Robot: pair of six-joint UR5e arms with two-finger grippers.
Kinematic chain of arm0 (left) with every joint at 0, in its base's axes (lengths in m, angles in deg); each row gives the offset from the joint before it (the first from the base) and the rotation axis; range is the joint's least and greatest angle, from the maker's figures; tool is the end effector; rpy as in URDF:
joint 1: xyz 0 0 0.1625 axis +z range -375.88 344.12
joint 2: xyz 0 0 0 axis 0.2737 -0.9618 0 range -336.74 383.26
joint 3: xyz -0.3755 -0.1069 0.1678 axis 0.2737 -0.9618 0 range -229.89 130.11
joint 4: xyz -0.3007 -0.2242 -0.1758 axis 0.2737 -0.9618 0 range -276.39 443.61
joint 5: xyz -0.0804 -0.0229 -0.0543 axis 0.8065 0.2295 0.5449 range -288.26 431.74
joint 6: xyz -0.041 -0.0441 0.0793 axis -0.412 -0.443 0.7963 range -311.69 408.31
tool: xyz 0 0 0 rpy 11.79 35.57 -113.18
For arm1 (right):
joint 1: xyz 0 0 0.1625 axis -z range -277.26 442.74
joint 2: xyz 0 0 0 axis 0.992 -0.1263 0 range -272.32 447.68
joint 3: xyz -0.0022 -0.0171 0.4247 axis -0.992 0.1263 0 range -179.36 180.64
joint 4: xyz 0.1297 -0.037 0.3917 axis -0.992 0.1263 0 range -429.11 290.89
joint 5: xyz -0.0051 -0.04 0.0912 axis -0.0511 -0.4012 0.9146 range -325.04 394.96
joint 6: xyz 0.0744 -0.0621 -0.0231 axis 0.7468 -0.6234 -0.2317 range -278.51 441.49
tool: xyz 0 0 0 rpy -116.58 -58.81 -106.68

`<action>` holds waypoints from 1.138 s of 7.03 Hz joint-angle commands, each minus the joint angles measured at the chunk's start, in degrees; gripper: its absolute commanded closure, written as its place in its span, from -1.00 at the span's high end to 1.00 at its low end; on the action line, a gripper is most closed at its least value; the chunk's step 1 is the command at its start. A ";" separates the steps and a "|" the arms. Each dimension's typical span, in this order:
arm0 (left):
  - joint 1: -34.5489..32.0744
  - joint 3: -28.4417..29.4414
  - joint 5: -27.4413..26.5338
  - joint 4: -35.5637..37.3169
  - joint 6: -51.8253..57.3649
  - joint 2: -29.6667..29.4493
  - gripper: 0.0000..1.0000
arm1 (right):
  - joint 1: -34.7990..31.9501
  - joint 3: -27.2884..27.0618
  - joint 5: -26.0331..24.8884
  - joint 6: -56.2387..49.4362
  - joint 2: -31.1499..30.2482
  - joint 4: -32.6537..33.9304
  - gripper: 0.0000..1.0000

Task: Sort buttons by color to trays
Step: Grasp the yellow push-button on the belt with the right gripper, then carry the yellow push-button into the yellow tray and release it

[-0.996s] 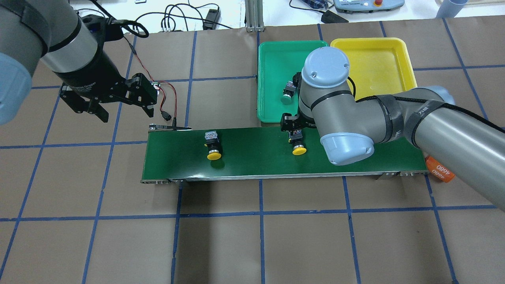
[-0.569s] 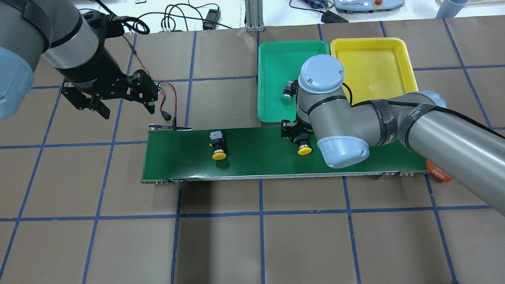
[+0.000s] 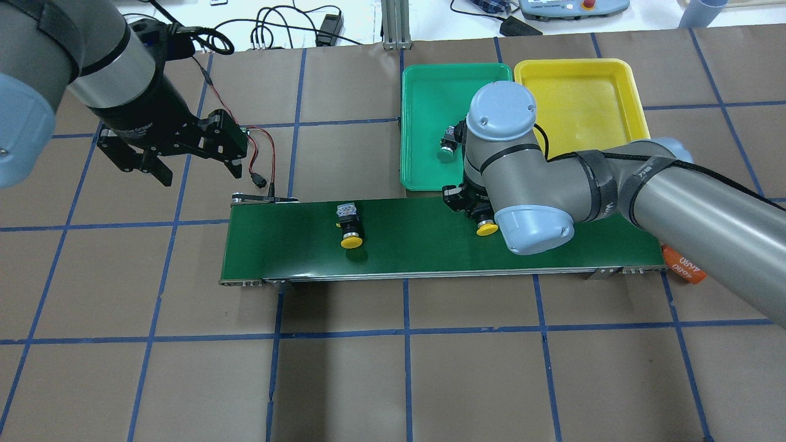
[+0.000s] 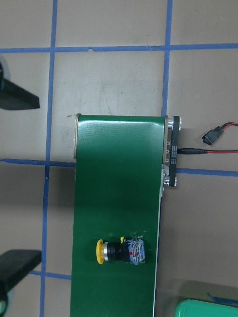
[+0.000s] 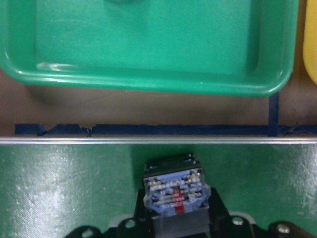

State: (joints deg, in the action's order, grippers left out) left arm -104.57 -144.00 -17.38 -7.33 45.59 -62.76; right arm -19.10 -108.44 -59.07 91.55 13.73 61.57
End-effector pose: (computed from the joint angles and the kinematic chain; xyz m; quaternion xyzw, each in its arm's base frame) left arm -0.1243 -0.4634 0.4841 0.0353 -0.9993 -0.0094 0.0076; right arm 0.2359 -0.5096 0.2559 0.0138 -0.9981 0.0542 0.0253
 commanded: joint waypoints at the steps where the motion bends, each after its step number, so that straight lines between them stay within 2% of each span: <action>1: 0.09 -0.20 0.00 0.07 -0.09 0.06 1.00 | 3.99 7.26 0.33 -2.92 1.08 0.19 -0.34; 3: 0.00 0.15 0.43 0.07 -0.35 0.23 1.00 | 12.59 14.14 1.04 -8.70 5.38 -0.16 -0.23; 4: -0.09 0.33 0.35 0.07 -0.52 0.15 1.00 | 15.77 15.90 3.56 -12.92 8.36 0.27 -0.23; 5: -0.09 0.50 0.35 0.07 -0.61 -0.11 1.00 | 17.97 18.01 3.94 -14.61 11.17 0.45 0.16; 6: -0.09 0.59 0.26 0.16 -0.44 -0.38 1.00 | 18.34 18.90 3.94 -14.37 11.55 -1.20 0.99; 8: -0.09 0.59 0.52 0.51 -0.79 -0.03 1.00 | 18.44 18.74 3.94 -14.63 8.41 -6.47 1.00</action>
State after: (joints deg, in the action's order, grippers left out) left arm -104.65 -143.44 -17.00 -6.95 45.01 -62.90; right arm -0.83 -89.72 -55.18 77.14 24.01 57.92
